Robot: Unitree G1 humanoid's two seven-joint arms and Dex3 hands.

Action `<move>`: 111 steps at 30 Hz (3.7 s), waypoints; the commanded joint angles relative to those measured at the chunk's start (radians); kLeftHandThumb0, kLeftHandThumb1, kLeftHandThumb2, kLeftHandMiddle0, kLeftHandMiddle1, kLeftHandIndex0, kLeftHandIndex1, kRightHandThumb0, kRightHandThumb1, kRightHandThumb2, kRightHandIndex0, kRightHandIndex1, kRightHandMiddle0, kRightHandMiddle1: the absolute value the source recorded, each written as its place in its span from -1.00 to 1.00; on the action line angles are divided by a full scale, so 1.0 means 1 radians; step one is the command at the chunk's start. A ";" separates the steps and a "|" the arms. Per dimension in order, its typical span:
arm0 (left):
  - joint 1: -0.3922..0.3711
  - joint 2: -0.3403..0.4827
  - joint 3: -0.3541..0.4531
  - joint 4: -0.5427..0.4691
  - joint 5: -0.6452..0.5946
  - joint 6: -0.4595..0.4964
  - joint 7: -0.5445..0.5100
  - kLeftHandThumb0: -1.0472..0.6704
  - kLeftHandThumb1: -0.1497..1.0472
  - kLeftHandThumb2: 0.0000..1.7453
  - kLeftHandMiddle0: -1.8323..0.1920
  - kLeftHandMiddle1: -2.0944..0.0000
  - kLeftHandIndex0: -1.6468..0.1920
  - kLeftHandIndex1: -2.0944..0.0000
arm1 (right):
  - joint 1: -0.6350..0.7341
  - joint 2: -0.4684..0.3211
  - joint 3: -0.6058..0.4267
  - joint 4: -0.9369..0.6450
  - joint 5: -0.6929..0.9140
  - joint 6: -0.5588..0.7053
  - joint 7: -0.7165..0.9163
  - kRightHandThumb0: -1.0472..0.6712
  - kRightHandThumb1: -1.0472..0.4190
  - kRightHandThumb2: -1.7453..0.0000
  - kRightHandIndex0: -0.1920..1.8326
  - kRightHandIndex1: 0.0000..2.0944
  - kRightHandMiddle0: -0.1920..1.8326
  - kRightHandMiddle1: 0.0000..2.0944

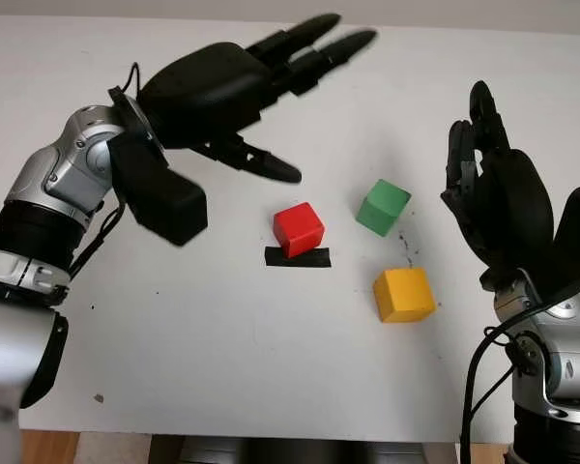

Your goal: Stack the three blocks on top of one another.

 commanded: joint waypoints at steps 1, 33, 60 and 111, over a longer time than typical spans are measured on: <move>0.041 -0.029 0.044 0.010 -0.079 0.049 -0.042 -0.79 1.00 -0.43 0.96 0.95 0.97 0.96 | -0.011 -0.024 -0.010 -0.024 -0.003 0.002 0.003 -0.49 -1.00 0.25 -1.00 -1.00 -1.00 -1.00; 0.337 -0.216 0.359 -0.140 -0.403 0.435 -0.003 -0.68 1.00 -0.32 1.00 1.00 1.00 1.00 | 0.357 -0.669 -0.023 -0.553 -0.718 -0.187 0.486 -0.56 -0.49 0.93 -0.58 -0.95 -0.16 -0.95; 0.365 -0.245 0.363 -0.180 -0.398 0.450 0.019 -0.66 1.00 -0.34 1.00 0.98 1.00 1.00 | 0.395 -0.492 0.088 -0.374 -0.832 -0.378 0.470 -0.51 -0.50 0.94 -0.62 -0.95 -0.15 -0.95; 0.387 -0.219 0.336 -0.185 -0.237 0.382 0.078 -0.65 1.00 -0.35 1.00 0.95 1.00 0.99 | 0.414 -0.400 0.096 -0.272 -0.880 -0.505 0.353 -0.07 -0.52 0.93 -0.49 -0.94 -0.10 -0.27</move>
